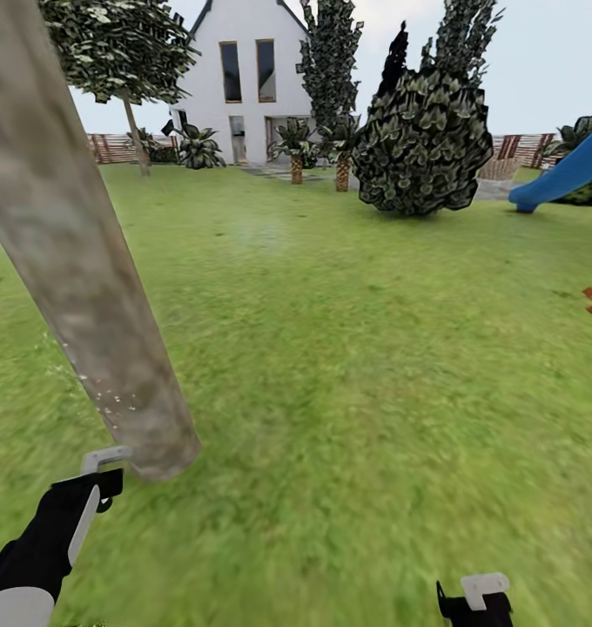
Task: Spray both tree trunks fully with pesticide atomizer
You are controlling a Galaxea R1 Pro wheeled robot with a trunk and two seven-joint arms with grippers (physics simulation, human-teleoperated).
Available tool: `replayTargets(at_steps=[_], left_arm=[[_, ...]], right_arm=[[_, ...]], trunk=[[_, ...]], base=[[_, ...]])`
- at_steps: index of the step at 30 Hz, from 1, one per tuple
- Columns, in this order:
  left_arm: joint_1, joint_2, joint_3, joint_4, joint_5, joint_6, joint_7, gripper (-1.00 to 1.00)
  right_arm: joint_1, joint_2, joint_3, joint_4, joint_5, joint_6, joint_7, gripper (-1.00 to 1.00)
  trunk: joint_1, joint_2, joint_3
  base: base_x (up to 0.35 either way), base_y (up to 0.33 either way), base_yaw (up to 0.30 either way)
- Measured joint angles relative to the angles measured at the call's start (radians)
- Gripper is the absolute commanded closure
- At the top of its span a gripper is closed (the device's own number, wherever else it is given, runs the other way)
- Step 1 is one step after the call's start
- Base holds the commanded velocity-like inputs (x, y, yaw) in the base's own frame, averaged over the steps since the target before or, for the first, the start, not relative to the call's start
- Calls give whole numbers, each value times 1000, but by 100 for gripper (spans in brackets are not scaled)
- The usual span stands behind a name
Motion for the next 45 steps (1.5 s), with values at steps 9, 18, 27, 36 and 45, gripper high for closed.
replayTargets(at_steps=[9, 18, 27, 36, 45], left_arm=[[0, 0, 0, 0, 0, 0, 0, 100], [0, 0, 0, 0, -1, 1, 0, 100], [0, 0, 0, 0, -1, 1, 1, 100], [0, 0, 0, 0, -1, 1, 1, 100], [0, 0, 0, 0, -1, 1, 1, 100]], right_arm=[[0, 1, 0, 0, 0, 0, 0, -100], [0, 1, 0, 0, 0, 0, 0, -100], [0, 1, 0, 0, 0, 0, 0, -100], [0, 1, 0, 0, 0, 0, 0, -100], [0, 2, 0, 0, 0, 0, 0, -100]], trunk=[[0, 0, 0], [0, 0, 0], [0, 0, 0], [0, 0, 0], [0, 0, 0]], base=[[133, -252, 135], [55, -267, 133], [57, -272, 177], [144, -268, 1], [146, -268, 233]])
